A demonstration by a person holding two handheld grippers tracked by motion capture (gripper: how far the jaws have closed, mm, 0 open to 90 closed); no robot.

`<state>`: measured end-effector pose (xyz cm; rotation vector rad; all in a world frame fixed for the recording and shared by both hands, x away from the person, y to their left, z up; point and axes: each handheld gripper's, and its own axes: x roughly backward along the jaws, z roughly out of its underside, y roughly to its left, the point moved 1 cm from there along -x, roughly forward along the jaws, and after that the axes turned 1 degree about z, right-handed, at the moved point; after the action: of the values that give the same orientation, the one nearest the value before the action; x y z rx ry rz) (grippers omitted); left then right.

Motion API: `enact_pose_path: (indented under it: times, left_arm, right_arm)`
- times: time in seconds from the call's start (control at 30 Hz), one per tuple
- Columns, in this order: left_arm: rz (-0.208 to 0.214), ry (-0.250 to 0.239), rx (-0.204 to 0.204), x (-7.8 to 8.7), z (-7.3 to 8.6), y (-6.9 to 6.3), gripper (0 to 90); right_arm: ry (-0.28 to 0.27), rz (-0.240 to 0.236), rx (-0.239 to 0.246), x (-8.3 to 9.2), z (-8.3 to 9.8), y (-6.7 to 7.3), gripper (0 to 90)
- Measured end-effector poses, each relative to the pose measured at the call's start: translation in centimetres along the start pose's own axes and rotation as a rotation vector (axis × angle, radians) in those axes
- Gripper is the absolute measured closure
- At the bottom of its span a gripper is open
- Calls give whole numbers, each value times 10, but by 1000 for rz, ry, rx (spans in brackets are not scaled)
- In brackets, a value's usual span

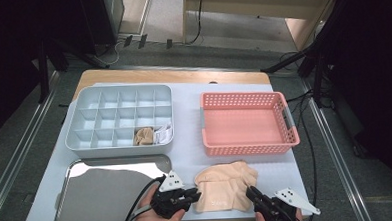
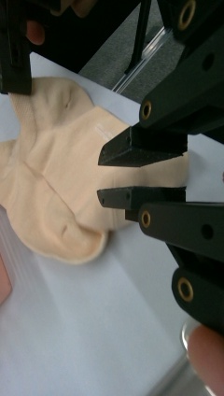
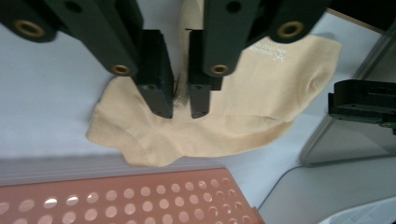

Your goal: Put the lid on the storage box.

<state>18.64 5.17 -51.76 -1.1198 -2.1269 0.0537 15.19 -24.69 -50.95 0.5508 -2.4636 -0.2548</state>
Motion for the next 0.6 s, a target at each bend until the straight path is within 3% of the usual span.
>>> enact_pose_path:
  times: [0.1, 0.2, 0.27, 0.37, 0.43, 0.5, 0.57, 0.6]
  left_arm:
    - [-34, -39, 53, 3, -6, 14, 654]
    - [-68, -23, 114, -5, -11, 26, 602]
    - [-91, -8, 107, -12, -14, 25, 597]
    - [-131, 32, 91, -24, -17, 22, 603]
    - [-151, 51, 101, -31, -18, 22, 638]
    - [-166, 51, 90, -35, -18, 22, 733]
    - [-158, 61, 95, -37, -19, 21, 893]
    - [-151, 55, 93, -37, -19, 22, 900]
  right_arm:
    - [-41, 0, -30, 0, -7, -9, 723]
    - [-52, 79, -25, -11, -17, -24, 702]
    - [-27, 120, -24, -23, -20, -34, 670]
    - [28, 132, -23, -40, -18, -39, 656]
    - [48, 121, 1, -45, -16, -36, 695]
    - [70, 112, 8, -48, -15, -34, 773]
    - [81, 110, 22, -51, -13, -34, 853]
    - [83, 108, 22, -51, -12, -34, 887]
